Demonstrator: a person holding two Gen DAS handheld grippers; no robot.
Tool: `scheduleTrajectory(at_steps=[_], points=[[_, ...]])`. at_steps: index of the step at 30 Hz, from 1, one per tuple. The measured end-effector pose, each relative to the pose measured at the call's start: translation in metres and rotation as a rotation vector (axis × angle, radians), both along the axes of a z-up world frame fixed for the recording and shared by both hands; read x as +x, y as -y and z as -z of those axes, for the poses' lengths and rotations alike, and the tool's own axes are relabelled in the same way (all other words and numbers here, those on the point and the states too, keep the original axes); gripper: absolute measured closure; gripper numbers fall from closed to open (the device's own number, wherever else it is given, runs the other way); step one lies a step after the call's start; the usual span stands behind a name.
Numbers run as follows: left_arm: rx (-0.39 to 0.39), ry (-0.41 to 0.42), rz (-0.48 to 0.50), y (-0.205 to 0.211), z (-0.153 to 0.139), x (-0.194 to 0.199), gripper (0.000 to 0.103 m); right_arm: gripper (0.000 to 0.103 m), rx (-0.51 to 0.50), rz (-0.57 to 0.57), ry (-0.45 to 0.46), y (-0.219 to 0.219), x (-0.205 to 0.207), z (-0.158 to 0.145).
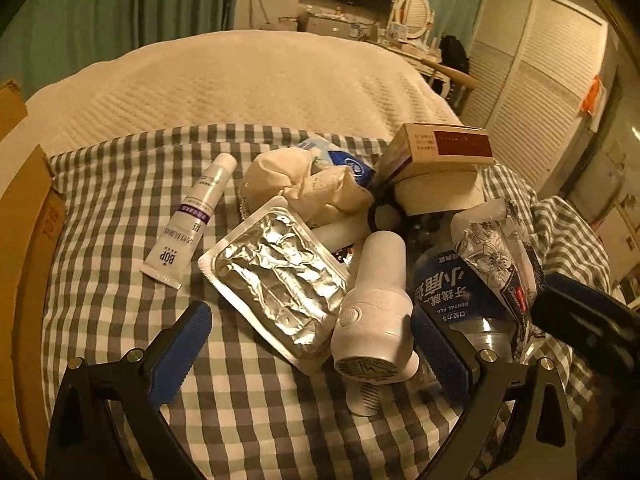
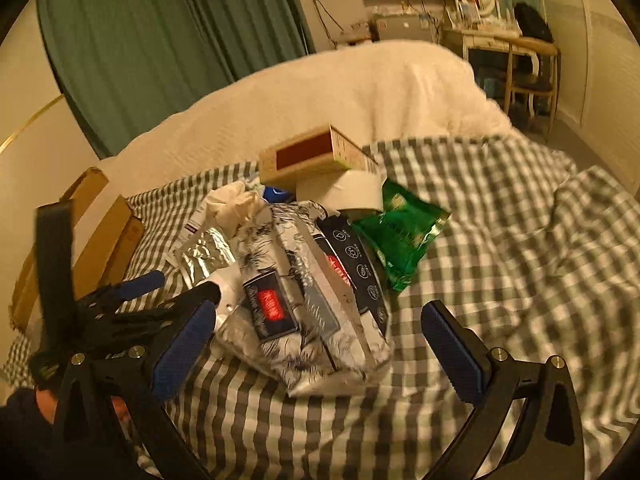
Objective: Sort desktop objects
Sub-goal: 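Grasp white hair dryer with left tool while right tool grasps tissue packs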
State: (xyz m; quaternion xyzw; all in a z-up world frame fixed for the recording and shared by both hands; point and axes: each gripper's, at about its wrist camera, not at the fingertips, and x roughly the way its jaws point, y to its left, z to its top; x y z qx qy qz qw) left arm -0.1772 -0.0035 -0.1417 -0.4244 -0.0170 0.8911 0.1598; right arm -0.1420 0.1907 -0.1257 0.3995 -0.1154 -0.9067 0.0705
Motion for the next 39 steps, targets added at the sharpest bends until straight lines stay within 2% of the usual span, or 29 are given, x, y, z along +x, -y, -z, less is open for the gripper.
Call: scheduleTrajectory(at_steps=[2, 5, 9, 12, 14, 16, 17, 18, 19, 21, 23, 27, 30, 39], points=[[0.003, -0.01, 0.008, 0.0, 0.0, 0.001, 0.001, 0.001, -0.009, 0.008, 0.004, 0.0, -0.007, 0.006], [-0.005, -0.03, 0.024, -0.004, -0.004, 0.0, 0.001, 0.008, -0.058, -0.001, 0.034, 0.002, -0.015, 0.016], [-0.039, -0.02, 0.07, -0.013, 0.003, -0.005, 0.001, 0.026, -0.094, -0.035, 0.071, 0.008, -0.014, 0.031], [-0.066, -0.013, 0.094, -0.019, 0.008, -0.006, 0.001, 0.036, -0.124, -0.026, 0.071, 0.005, -0.009, 0.029], [-0.053, 0.004, 0.095, -0.018, 0.01, -0.009, 0.001, 0.041, -0.136, -0.022, 0.077, 0.003, -0.007, 0.029], [-0.037, 0.014, 0.089, -0.015, 0.01, -0.01, 0.004, 0.051, -0.142, -0.009, 0.078, 0.0, -0.003, 0.026], [-0.035, 0.014, 0.087, -0.015, 0.01, -0.01, 0.007, 0.052, -0.142, -0.004, 0.078, -0.002, 0.0, 0.025], [-0.032, 0.016, 0.093, -0.015, 0.009, -0.009, 0.009, 0.059, -0.132, 0.004, 0.077, -0.003, 0.002, 0.023], [-0.028, 0.02, 0.108, -0.016, 0.007, -0.008, 0.017, 0.062, -0.116, 0.012, 0.076, -0.004, 0.005, 0.021], [-0.036, 0.017, 0.131, -0.019, 0.003, -0.005, 0.028, 0.063, -0.073, 0.027, 0.076, -0.008, 0.011, 0.018], [-0.034, 0.023, 0.184, -0.026, 0.0, -0.001, 0.056, 0.065, -0.054, 0.042, 0.075, -0.01, 0.015, 0.016], [-0.078, 0.009, 0.214, -0.033, -0.002, 0.005, 0.057, 0.065, -0.036, 0.066, 0.055, -0.015, 0.023, 0.01], [-0.036, 0.039, 0.191, -0.025, -0.005, 0.003, 0.057, 0.065, -0.029, 0.076, 0.042, -0.013, 0.024, 0.002], [0.001, 0.047, 0.112, 0.0, -0.023, 0.012, 0.057, 0.065, -0.017, 0.106, -0.002, -0.021, 0.034, -0.017]])
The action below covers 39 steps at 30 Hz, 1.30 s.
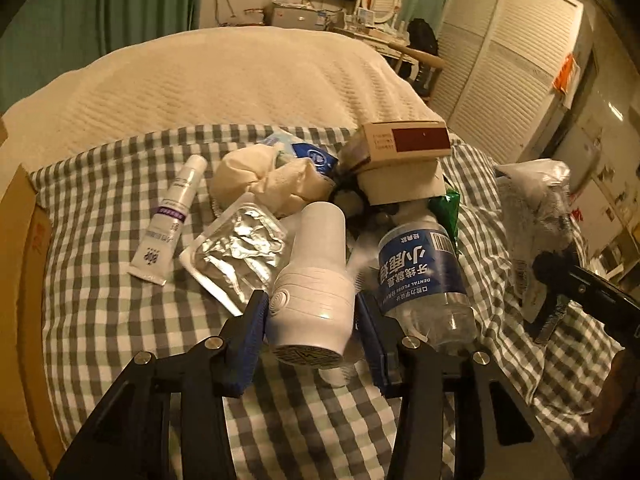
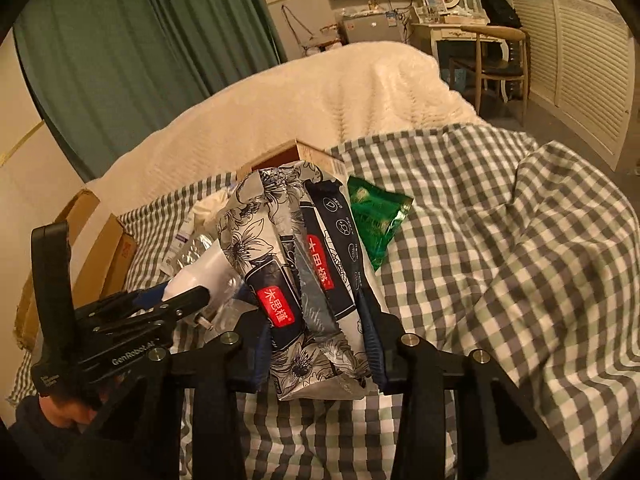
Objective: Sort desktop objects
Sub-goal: 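Grasp white hair dryer with left tool while right tool grasps tissue packs, then carry hair dryer and tissue packs over the cardboard box and release both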
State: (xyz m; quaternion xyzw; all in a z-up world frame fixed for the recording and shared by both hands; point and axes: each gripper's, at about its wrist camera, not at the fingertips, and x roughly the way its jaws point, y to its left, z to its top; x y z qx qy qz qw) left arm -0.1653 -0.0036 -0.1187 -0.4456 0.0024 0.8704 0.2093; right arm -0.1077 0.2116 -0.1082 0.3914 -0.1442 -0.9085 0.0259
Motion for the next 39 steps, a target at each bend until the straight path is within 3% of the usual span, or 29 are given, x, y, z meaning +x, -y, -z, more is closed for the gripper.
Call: scheduleTrajectory(at_steps=[10, 21, 24, 27, 39], points=[[0.001, -0.017, -0.012, 0.012, -0.006, 0.016, 0.057, 0.065, 0.051, -0.011, -0.027, 0.009, 0.009, -0.02], [0.053, 0.034, -0.037, 0.03, -0.025, 0.027, 0.057, 0.066, 0.115, -0.055, -0.047, 0.033, 0.04, -0.036], [0.083, 0.063, -0.062, 0.041, -0.041, 0.031, 0.057, 0.065, 0.155, -0.074, -0.041, 0.046, 0.048, -0.04], [0.106, 0.049, -0.061, 0.057, -0.06, 0.04, 0.057, 0.066, 0.13, -0.101, -0.053, 0.056, 0.056, -0.051], [0.064, -0.034, -0.129, 0.132, -0.145, 0.063, 0.057, 0.065, 0.157, -0.204, -0.169, 0.136, 0.086, -0.129]])
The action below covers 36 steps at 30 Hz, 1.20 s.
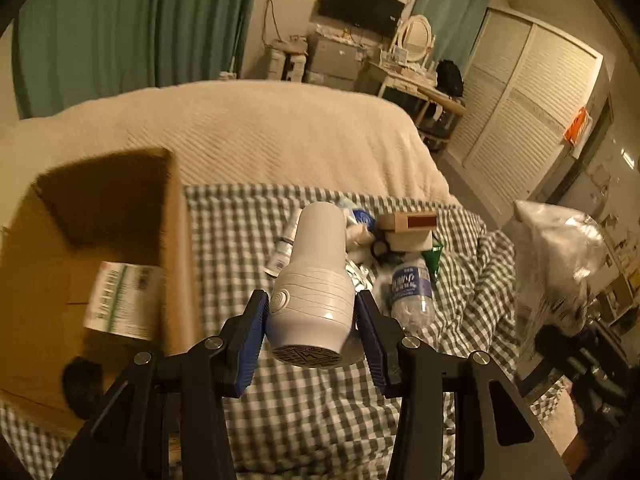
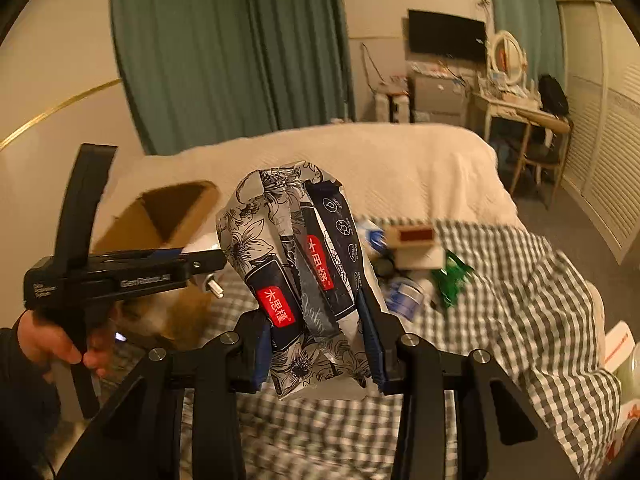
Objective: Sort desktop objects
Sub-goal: 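Carry hair dryer and tissue packs over the cardboard box and release both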
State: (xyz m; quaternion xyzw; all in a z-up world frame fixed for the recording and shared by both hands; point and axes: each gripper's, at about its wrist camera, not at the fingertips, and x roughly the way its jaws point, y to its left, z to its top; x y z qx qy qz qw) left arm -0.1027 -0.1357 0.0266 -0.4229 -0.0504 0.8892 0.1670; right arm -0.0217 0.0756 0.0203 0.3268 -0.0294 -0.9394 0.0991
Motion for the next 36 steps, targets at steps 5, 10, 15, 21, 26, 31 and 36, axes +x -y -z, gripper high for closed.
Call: scheduleTrajectory(at_steps=[5, 10, 15, 21, 26, 31, 36], points=[[0.022, -0.021, -0.044, 0.037, -0.03, -0.001, 0.057, 0.066, 0.0, -0.054, -0.021, 0.037, 0.004, -0.02], [-0.086, -0.092, -0.121, 0.073, -0.051, -0.003, 0.057, 0.065, -0.007, -0.121, -0.045, 0.081, 0.004, -0.039], [-0.105, -0.108, -0.188, 0.115, -0.061, -0.013, 0.057, 0.065, -0.063, -0.192, -0.051, 0.123, -0.007, -0.051], [-0.144, -0.095, -0.251, 0.155, -0.049, -0.03, 0.057, 0.065, -0.128, -0.255, 0.031, 0.171, -0.041, -0.046], [-0.17, -0.055, -0.261, 0.173, -0.02, -0.046, 0.057, 0.065, -0.218, -0.274, 0.157, 0.197, -0.069, -0.019], [-0.177, -0.008, -0.278, 0.181, 0.011, -0.056, 0.057, 0.065, -0.228, -0.28, 0.204, 0.21, -0.088, 0.009], [-0.208, 0.001, -0.315, 0.184, 0.027, -0.055, 0.055, 0.05, -0.224, -0.279, 0.219, 0.219, -0.105, 0.023]])
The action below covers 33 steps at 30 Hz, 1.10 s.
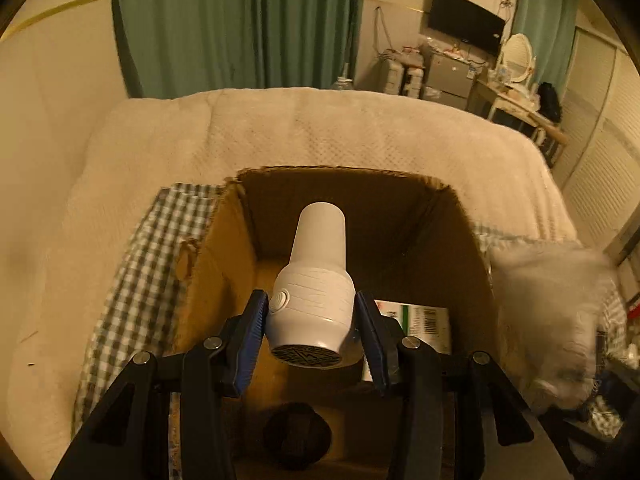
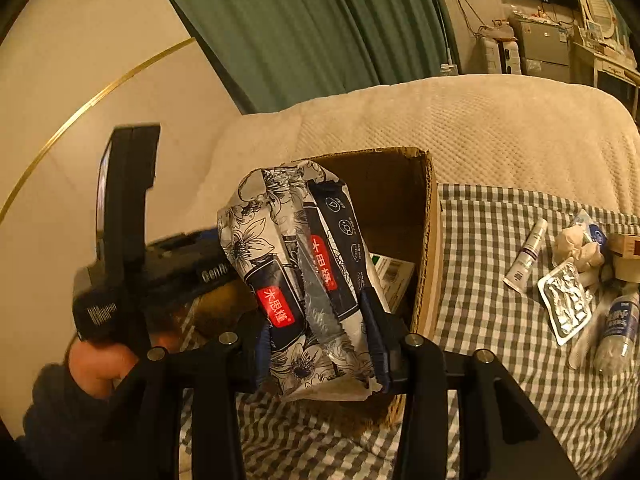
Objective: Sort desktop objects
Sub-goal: 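Carry hair dryer and tissue packs over the cardboard box and release both, then reach left tool to foil tray while right tool grasps cotton-swab jar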
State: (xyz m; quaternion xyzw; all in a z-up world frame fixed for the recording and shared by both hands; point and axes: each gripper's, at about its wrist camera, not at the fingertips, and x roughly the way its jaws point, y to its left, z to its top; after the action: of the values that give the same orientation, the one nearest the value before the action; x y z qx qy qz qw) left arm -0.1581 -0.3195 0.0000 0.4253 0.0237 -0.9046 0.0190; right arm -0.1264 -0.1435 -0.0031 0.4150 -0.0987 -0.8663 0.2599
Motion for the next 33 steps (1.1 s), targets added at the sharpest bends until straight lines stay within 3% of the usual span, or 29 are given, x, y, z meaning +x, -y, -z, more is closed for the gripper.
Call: scheduleTrajectory(at_steps=[1, 2, 4, 6, 8, 12, 20, 23, 28, 33], points=[[-0.014, -0.003, -0.004, -0.001, 0.0, 0.001, 0.05, 0.034, -0.011, -0.004, 0.0, 0.0, -0.001, 0.001], [-0.026, -0.001, -0.002, -0.002, -0.001, 0.001, 0.037, 0.029, -0.017, -0.004, -0.007, 0.0, -0.001, -0.001], [-0.044, -0.004, -0.004, -0.004, -0.005, 0.003, 0.022, 0.028, -0.031, 0.005, -0.03, -0.004, 0.001, -0.004], [-0.067, -0.033, -0.011, -0.006, -0.013, 0.009, 0.021, 0.028, -0.049, 0.008, -0.042, -0.012, 0.004, -0.007], [-0.09, -0.047, -0.001, -0.012, -0.022, 0.014, 0.013, 0.028, -0.052, 0.026, -0.054, -0.023, 0.007, -0.01], [-0.103, -0.101, 0.049, -0.041, -0.042, 0.029, 0.011, 0.028, -0.014, 0.09, -0.087, -0.062, 0.018, -0.019], [-0.017, -0.128, 0.175, -0.13, -0.064, 0.041, 0.005, 0.028, 0.056, 0.308, -0.111, -0.183, 0.046, -0.037], [-0.016, -0.121, 0.201, -0.169, -0.057, 0.041, 0.005, 0.027, 0.082, 0.387, -0.119, -0.228, 0.058, -0.044], [0.016, -0.162, 0.149, -0.216, -0.029, 0.043, 0.004, 0.024, 0.125, 0.478, -0.151, -0.282, 0.068, -0.04], [0.091, -0.122, 0.075, -0.25, 0.024, 0.025, 0.003, 0.019, 0.197, 0.53, -0.173, -0.313, 0.065, -0.003]])
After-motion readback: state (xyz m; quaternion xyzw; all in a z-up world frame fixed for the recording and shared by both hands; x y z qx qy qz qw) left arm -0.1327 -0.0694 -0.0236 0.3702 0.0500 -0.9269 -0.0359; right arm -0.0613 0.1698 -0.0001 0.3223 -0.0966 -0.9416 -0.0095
